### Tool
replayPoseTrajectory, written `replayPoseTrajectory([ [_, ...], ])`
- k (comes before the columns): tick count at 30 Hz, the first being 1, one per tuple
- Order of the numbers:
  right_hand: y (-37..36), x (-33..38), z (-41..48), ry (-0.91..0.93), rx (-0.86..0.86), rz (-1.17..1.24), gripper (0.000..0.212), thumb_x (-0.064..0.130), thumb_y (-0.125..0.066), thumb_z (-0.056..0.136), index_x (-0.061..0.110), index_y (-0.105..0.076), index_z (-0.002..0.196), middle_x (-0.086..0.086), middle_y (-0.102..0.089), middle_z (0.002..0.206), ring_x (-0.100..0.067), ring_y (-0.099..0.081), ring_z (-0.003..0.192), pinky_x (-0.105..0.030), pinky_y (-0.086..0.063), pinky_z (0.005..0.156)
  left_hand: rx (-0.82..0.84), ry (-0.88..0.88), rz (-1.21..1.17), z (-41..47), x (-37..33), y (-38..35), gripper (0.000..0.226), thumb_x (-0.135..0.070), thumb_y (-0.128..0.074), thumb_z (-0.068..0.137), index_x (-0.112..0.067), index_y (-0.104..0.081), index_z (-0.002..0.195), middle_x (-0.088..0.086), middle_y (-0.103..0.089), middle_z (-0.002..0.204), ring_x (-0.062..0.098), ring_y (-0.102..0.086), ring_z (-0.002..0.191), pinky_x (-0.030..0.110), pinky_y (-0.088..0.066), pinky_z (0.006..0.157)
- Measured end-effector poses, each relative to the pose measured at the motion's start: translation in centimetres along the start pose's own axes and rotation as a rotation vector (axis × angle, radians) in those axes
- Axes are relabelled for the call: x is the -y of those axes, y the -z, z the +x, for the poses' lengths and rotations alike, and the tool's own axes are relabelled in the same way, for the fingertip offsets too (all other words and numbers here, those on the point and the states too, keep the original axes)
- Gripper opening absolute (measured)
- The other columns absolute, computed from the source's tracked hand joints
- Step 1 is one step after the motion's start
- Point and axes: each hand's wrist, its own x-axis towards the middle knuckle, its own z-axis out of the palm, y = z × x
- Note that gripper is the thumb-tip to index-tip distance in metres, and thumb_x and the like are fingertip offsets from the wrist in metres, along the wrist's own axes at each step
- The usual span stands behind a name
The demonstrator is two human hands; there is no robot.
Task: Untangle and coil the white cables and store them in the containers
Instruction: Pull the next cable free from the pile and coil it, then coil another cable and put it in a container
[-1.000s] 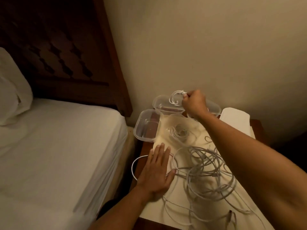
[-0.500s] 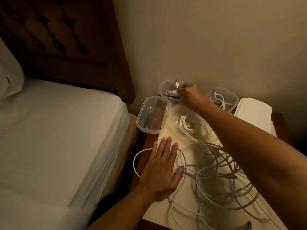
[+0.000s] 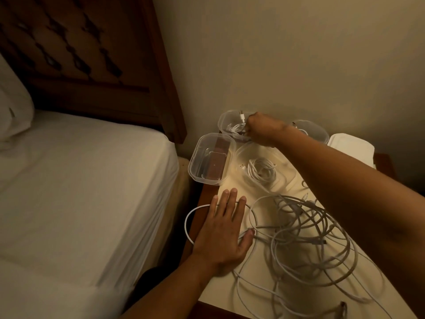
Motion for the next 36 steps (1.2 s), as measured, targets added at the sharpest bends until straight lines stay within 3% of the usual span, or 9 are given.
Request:
replayPoseTrajectory([
  [4, -0.8, -0.4, 0.4, -0.099, -0.089, 0.132, 0.011, 0.007, -0.063, 0.089, 0.005, -0.068, 0.080, -0.016, -0.065, 0.083, -0.031, -0.060, 0.074, -0.034, -0.047, 0.066, 0.003, 0.003, 0.002, 0.0, 0.0, 0.0, 0.076, -0.061, -0.018, 0.103, -0.023, 0.006, 0.163, 0.003, 0.021, 0.169, 0.017, 0.027, 0.153, 0.048, 0.004, 0.128],
  [8, -0.9, -0.8, 0.8, -0.181, -0.111, 0.239, 0.031, 0.006, -0.072, 0.083, 0.012, -0.056, 0.058, -0.007, -0.052, 0.064, -0.023, -0.048, 0.062, -0.030, -0.038, 0.055, 0.000, 0.003, 0.001, 0.0, -0.1, 0.1, 0.075, -0.061, -0.018, 0.103, -0.022, 0.005, 0.164, 0.003, 0.020, 0.170, 0.017, 0.026, 0.154, 0.048, 0.003, 0.127],
  [9, -0.9, -0.8, 0.9, -0.192, -0.115, 0.254, 0.026, 0.008, -0.074, 0.083, 0.011, -0.062, 0.061, -0.008, -0.056, 0.065, -0.023, -0.051, 0.063, -0.030, -0.043, 0.056, -0.001, 0.003, 0.002, -0.1, -0.1, 0.1, 0.075, -0.061, -0.018, 0.103, -0.022, 0.005, 0.164, 0.003, 0.020, 0.170, 0.017, 0.026, 0.154, 0.048, 0.003, 0.127],
  [11, -1.0, -0.9, 1.0, -0.180, -0.117, 0.272, 0.007, 0.013, -0.075, 0.085, 0.006, -0.076, 0.082, -0.012, -0.069, 0.081, -0.025, -0.064, 0.077, -0.037, -0.057, 0.073, 0.000, 0.002, 0.010, -0.1, -0.1, 0.0, 0.075, -0.060, -0.018, 0.103, -0.022, 0.005, 0.164, 0.003, 0.020, 0.169, 0.017, 0.027, 0.154, 0.048, 0.003, 0.127],
  [13, -1.1, -0.9, 1.0, -0.180, -0.108, 0.284, 0.013, 0.014, -0.075, 0.085, 0.006, -0.078, 0.093, -0.013, -0.073, 0.091, -0.028, -0.067, 0.086, -0.043, -0.058, 0.083, -0.005, -0.001, 0.015, 0.0, 0.0, 0.0, 0.075, -0.060, -0.019, 0.104, -0.021, 0.003, 0.164, 0.005, 0.019, 0.170, 0.018, 0.025, 0.154, 0.049, 0.002, 0.127],
  [29, -0.7, -1.1, 0.2, -0.196, -0.186, 0.367, 0.027, 0.014, -0.078, 0.083, 0.009, -0.075, 0.109, -0.013, -0.071, 0.113, -0.028, -0.067, 0.100, -0.041, -0.056, 0.090, -0.011, 0.000, 0.014, 0.0, 0.2, -0.2, 0.075, -0.060, -0.020, 0.103, -0.022, 0.004, 0.164, 0.004, 0.018, 0.170, 0.017, 0.026, 0.154, 0.046, 0.006, 0.128],
  [33, 1.0, 0.3, -4.9, -0.230, -0.352, 0.413, 0.016, 0.012, -0.064, 0.091, 0.012, -0.077, 0.098, -0.010, -0.074, 0.098, -0.026, -0.068, 0.089, -0.042, -0.058, 0.084, -0.010, -0.006, 0.016, 0.1, 0.3, -0.4, 0.076, -0.059, -0.020, 0.102, -0.020, 0.001, 0.164, 0.005, 0.016, 0.171, 0.017, 0.025, 0.154, 0.046, 0.004, 0.128],
  [36, 1.0, 1.4, -11.8, -0.274, -0.294, 0.396, 0.016, 0.019, -0.062, 0.096, 0.015, -0.075, 0.088, -0.005, -0.070, 0.081, -0.020, -0.064, 0.073, -0.040, -0.057, 0.072, 0.000, -0.002, 0.015, 0.1, 0.3, -0.2, 0.077, -0.061, -0.018, 0.102, -0.021, 0.002, 0.164, 0.004, 0.017, 0.170, 0.016, 0.027, 0.154, 0.046, 0.006, 0.127],
])
